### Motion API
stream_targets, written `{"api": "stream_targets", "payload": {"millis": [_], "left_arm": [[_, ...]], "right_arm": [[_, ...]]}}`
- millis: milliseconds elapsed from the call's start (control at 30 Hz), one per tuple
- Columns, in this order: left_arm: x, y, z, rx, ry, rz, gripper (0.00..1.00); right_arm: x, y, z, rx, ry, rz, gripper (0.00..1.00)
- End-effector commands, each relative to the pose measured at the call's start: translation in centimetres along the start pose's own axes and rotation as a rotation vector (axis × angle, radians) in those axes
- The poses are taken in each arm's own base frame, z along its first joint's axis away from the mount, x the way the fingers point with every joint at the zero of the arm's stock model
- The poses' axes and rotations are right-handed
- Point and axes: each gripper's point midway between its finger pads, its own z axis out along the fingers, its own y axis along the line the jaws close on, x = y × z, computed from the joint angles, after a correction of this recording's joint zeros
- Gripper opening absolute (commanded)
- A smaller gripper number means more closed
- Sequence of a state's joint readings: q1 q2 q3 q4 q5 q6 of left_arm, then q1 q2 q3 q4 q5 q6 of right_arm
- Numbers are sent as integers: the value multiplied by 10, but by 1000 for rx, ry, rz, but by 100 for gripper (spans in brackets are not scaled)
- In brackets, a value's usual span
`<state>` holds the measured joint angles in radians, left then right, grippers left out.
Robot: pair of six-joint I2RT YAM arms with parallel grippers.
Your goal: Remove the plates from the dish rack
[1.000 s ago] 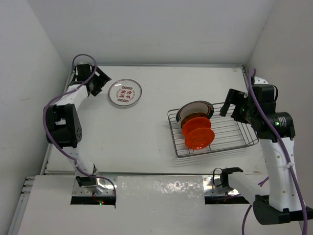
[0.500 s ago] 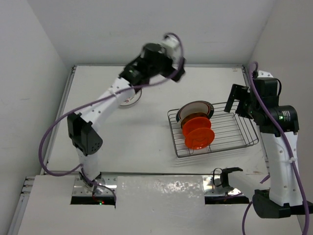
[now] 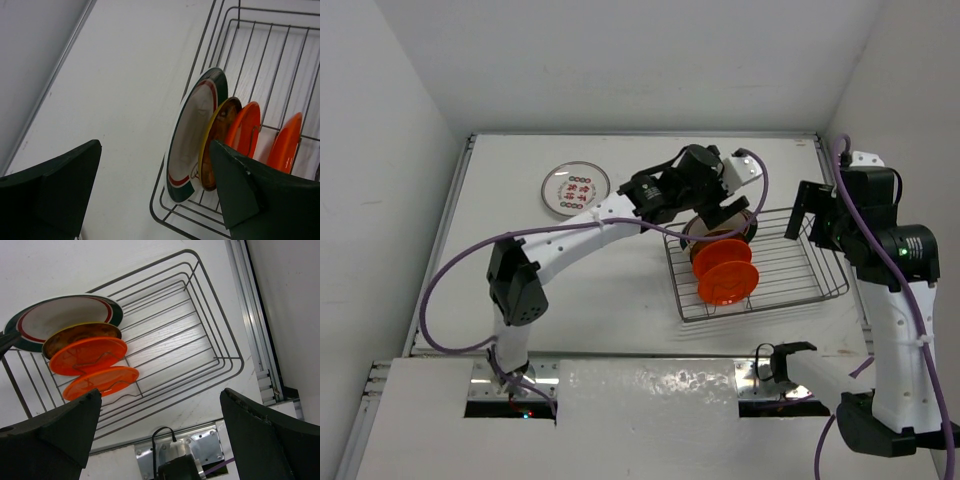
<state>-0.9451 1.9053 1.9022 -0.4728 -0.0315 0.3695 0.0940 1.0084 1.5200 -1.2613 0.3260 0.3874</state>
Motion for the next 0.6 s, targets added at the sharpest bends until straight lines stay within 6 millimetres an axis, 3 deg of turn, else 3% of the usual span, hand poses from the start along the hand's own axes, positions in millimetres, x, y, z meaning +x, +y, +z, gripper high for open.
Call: {"api": "stream_targets", "payload": {"millis": [0,267,433,567], "left_arm": [[9,6,19,-61,18,37,85],[26,-8,44,-11,46,26,65],[47,-14,59,-6,88,26,46],[52,-11,61,-26,106,23,25]], "right_arm": [[1,-1,-1,-5,-11,-25,99],[0,1,2,-17,-5,-49,99],[2,5,5,-29,2,-54,99],[-1,6,5,-34,-2,-62,99]]}}
